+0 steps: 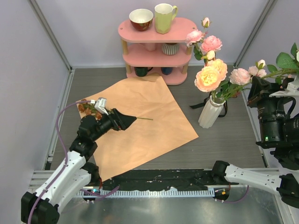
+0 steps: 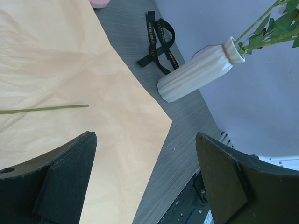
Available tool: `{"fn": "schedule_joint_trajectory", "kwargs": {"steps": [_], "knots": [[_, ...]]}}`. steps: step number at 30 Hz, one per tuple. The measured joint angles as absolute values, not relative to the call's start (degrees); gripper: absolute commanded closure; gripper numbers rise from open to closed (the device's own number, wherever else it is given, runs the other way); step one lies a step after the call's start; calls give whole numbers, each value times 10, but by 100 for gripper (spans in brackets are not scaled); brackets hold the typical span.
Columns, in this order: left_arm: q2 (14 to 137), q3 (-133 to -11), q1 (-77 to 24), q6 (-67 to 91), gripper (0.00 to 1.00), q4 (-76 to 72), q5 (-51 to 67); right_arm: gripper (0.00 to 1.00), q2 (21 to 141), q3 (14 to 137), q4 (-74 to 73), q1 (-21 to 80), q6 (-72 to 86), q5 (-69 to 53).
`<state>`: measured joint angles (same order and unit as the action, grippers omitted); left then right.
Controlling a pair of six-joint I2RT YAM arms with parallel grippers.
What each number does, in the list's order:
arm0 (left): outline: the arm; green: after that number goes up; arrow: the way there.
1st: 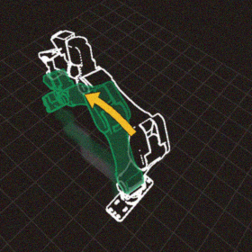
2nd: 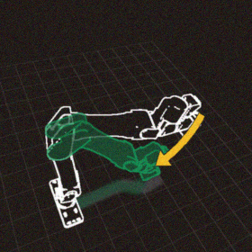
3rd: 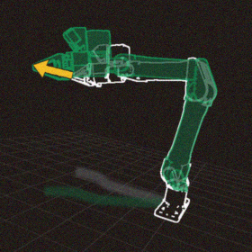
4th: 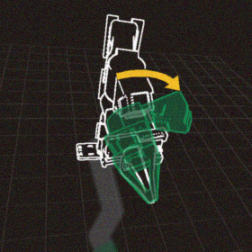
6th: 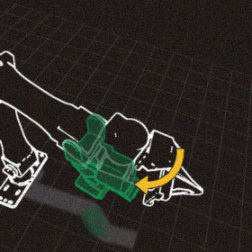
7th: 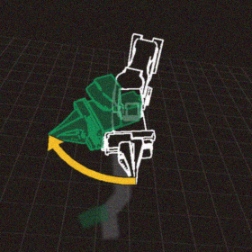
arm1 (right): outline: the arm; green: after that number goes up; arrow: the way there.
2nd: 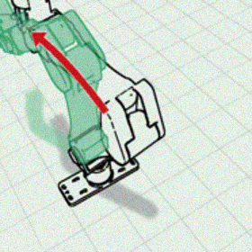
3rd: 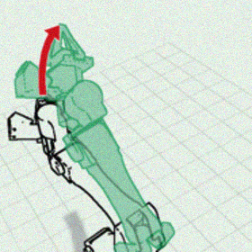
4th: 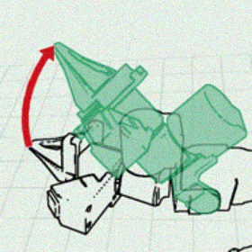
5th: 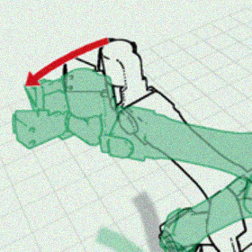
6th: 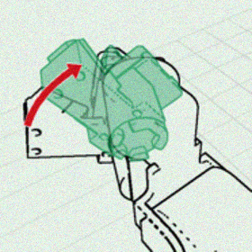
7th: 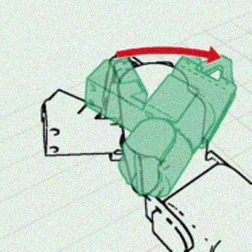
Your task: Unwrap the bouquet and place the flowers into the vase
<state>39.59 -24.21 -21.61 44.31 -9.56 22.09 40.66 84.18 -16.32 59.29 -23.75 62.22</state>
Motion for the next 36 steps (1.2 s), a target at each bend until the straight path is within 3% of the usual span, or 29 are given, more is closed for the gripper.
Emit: {"fn": "schedule_joint_trajectory", "kwargs": {"steps": [21,32,36], "knots": [[404,-242,-216,446,9,-96,221,99,379,606,-110,593,-154,683],[404,-242,-216,447,10,-98,221,99,365,540,-67,578,-135,718],[404,-242,-216,447,9,-100,221,92,368,526,-57,557,-135,717]]}}
